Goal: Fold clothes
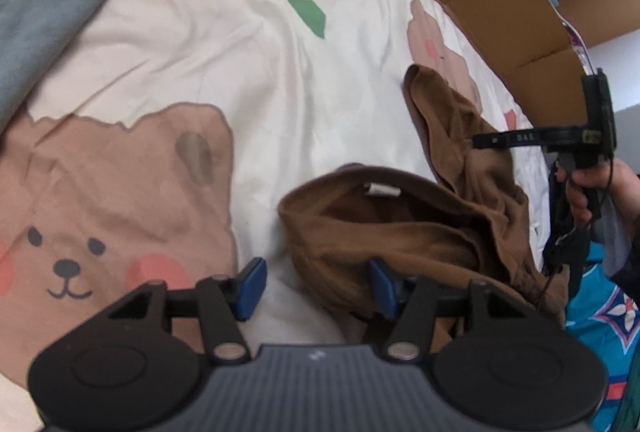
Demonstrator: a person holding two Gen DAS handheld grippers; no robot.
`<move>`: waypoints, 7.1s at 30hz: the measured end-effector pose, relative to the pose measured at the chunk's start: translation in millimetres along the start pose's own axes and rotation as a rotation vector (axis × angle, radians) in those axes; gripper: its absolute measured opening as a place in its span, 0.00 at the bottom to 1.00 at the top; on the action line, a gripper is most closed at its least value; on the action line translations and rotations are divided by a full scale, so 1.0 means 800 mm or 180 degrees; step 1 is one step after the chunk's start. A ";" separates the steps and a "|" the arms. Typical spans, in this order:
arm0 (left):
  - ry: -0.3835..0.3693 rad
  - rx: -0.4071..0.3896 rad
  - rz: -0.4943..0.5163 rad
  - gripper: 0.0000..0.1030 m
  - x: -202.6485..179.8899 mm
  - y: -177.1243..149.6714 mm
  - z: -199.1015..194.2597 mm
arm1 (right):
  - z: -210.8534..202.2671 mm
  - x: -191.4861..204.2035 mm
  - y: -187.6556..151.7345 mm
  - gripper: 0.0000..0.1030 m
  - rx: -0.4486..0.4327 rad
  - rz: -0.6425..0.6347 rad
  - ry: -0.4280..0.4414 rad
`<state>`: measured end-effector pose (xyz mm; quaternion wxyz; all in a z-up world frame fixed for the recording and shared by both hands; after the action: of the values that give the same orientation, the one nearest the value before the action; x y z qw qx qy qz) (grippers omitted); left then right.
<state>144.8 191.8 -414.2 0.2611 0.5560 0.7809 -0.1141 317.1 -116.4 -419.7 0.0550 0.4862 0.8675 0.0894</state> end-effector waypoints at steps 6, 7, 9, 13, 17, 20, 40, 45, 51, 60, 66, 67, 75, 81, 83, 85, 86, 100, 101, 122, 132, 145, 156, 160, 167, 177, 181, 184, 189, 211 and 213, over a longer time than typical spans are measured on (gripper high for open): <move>0.0003 0.0023 0.0098 0.56 -0.009 0.000 0.004 | -0.022 -0.060 -0.030 0.03 -0.0065 0.0415 -0.0221; 0.0003 0.0027 0.0114 0.56 -0.010 0.000 0.004 | -0.027 -0.070 -0.037 0.03 -0.0068 0.0469 -0.0247; 0.0004 0.0035 0.0147 0.56 -0.013 0.000 0.005 | -0.036 -0.087 -0.051 0.03 -0.0078 0.0572 -0.0277; 0.0047 0.0044 0.0234 0.56 -0.020 0.000 0.008 | -0.055 -0.109 -0.074 0.03 -0.0109 0.0695 -0.0349; 0.0090 0.0074 0.0329 0.54 -0.031 -0.001 0.013 | -0.072 -0.130 -0.101 0.03 -0.0134 0.0744 -0.0430; 0.0121 0.0113 0.0428 0.53 -0.042 -0.002 0.021 | -0.081 -0.153 -0.125 0.03 -0.0159 0.0894 -0.0507; 0.0211 0.0154 0.0506 0.51 -0.068 -0.011 0.044 | -0.104 -0.184 -0.152 0.44 -0.0423 0.0641 -0.0450; 0.0221 0.0155 0.0462 0.51 -0.063 -0.007 0.042 | -0.097 -0.158 -0.119 0.44 -0.0281 -0.0216 -0.0180; 0.0222 0.0196 0.0360 0.51 -0.057 -0.001 0.048 | -0.074 -0.141 -0.099 0.43 0.0016 -0.1045 0.0109; 0.0234 0.0238 0.0368 0.51 -0.057 0.009 0.053 | -0.052 -0.141 -0.093 0.42 0.0336 -0.1534 0.0464; 0.0248 0.0258 0.0364 0.51 -0.057 0.004 0.054 | -0.036 -0.127 -0.099 0.42 0.0501 -0.1804 0.0629; 0.0253 0.0258 0.0368 0.51 -0.057 0.004 0.053 | -0.033 -0.124 -0.101 0.42 0.0515 -0.1846 0.0639; 0.0291 0.0251 0.0402 0.51 -0.059 0.000 0.051 | -0.019 -0.101 -0.118 0.35 0.0485 -0.2177 0.0596; 0.0317 0.0241 0.0419 0.51 -0.060 -0.003 0.049 | -0.019 -0.088 -0.131 0.29 0.0490 -0.2493 0.0529; 0.0320 0.0230 0.0410 0.51 -0.059 -0.004 0.049 | -0.017 -0.086 -0.135 0.21 0.0496 -0.2551 0.0504; 0.0326 0.0208 0.0413 0.51 -0.060 -0.004 0.048 | -0.019 -0.087 -0.137 0.14 0.0498 -0.2512 0.0523; 0.0330 0.0191 0.0421 0.51 -0.061 -0.003 0.047 | -0.023 -0.089 -0.137 0.09 0.0475 -0.2465 0.0531; 0.0196 0.0154 0.0435 0.51 -0.053 -0.007 0.033 | -0.100 -0.151 -0.099 0.05 -0.0100 -0.1436 -0.0152; 0.0185 0.0155 0.0442 0.51 -0.052 -0.007 0.032 | -0.099 -0.154 -0.095 0.05 -0.0112 -0.1370 -0.0226; -0.0184 0.0161 0.0459 0.35 -0.043 -0.018 0.021 | -0.054 -0.236 -0.099 0.05 0.0160 -0.0669 -0.1263; -0.0220 0.0221 0.0497 0.34 -0.051 -0.028 0.044 | -0.042 -0.230 -0.111 0.05 0.0281 -0.0670 -0.1257; -0.0297 0.0451 0.0393 0.18 -0.057 -0.039 0.078 | -0.028 -0.228 -0.113 0.05 0.0334 -0.0672 -0.1250; -0.0061 0.0208 0.0762 0.07 -0.071 -0.029 0.039 | -0.027 -0.226 -0.113 0.05 0.0273 -0.0660 -0.1264; 0.0121 -0.0014 0.0847 0.05 -0.066 -0.013 0.019 | -0.039 -0.224 -0.107 0.05 0.0124 -0.0648 -0.1342; 0.0400 -0.0366 0.0909 0.03 -0.054 0.020 -0.021 | -0.064 -0.210 -0.096 0.05 -0.0088 -0.0654 -0.1332; 0.0993 -0.0755 0.0769 0.03 0.006 0.076 -0.085 | -0.094 -0.147 -0.072 0.05 -0.0359 -0.0785 -0.0998; 0.1231 -0.0909 0.0712 0.03 0.030 0.098 -0.110 | -0.101 -0.101 -0.062 0.05 -0.0444 -0.0898 -0.0779; 0.1477 -0.0979 0.0776 0.03 0.049 0.112 -0.123 | -0.102 -0.068 -0.057 0.05 -0.0493 -0.0954 -0.0609; 0.1610 -0.1110 0.0798 0.03 0.066 0.157 -0.127 | -0.093 -0.034 -0.042 0.05 -0.0561 -0.0970 -0.0462; 0.1377 -0.1124 0.1708 0.03 -0.054 0.277 -0.003 | -0.077 -0.170 0.008 0.05 -0.0498 -0.0304 -0.1298; 0.1372 -0.1124 0.1761 0.03 -0.066 0.289 0.011 | -0.074 -0.183 0.013 0.05 -0.0479 -0.0249 -0.1311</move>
<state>374.8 227.4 -367.2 0.2036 0.7032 0.6461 0.2160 391.2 -242.3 -358.3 0.2705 0.4548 0.8470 0.0505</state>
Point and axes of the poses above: each gripper's, at about its wrist camera, not at the fingertips, and z roughly the way its jaws point, x to its left, y to its top, the point moved 5 cm from there along z, roughly the way its jaws point, and after that the axes turned 8 degrees about -z, right-handed, at the moved point
